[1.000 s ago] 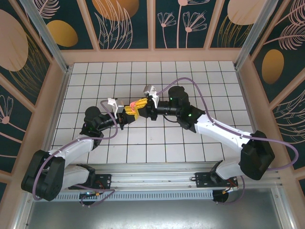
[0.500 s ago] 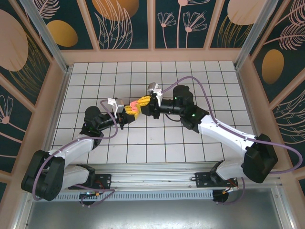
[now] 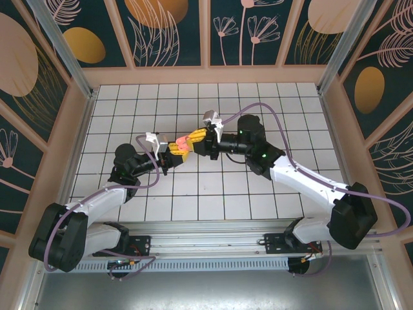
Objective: Insert wireless bluetooth earbuds into charging case
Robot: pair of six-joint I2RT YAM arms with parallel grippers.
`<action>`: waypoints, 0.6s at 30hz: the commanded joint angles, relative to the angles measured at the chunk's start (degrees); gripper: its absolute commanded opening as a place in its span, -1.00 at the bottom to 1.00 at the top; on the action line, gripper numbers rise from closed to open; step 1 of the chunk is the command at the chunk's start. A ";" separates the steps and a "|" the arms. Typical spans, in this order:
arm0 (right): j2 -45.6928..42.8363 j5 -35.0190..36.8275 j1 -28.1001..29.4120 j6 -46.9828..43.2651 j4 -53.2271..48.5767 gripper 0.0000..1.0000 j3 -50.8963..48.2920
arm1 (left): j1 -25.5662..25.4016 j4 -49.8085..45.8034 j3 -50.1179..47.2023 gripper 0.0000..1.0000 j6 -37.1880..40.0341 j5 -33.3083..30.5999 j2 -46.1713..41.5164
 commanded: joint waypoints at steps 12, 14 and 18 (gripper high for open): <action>0.99 -1.95 -0.26 0.73 2.42 -0.58 -0.41 | -0.14 1.61 1.83 -0.85 -0.67 0.41 0.35; 1.57 -1.86 -0.38 0.68 2.16 -0.58 -0.20 | -0.15 1.60 1.81 -0.85 -0.71 0.45 0.26; 2.32 -1.86 -0.53 0.73 2.38 -0.58 -0.23 | -0.14 1.87 1.84 -0.85 -0.83 0.98 0.13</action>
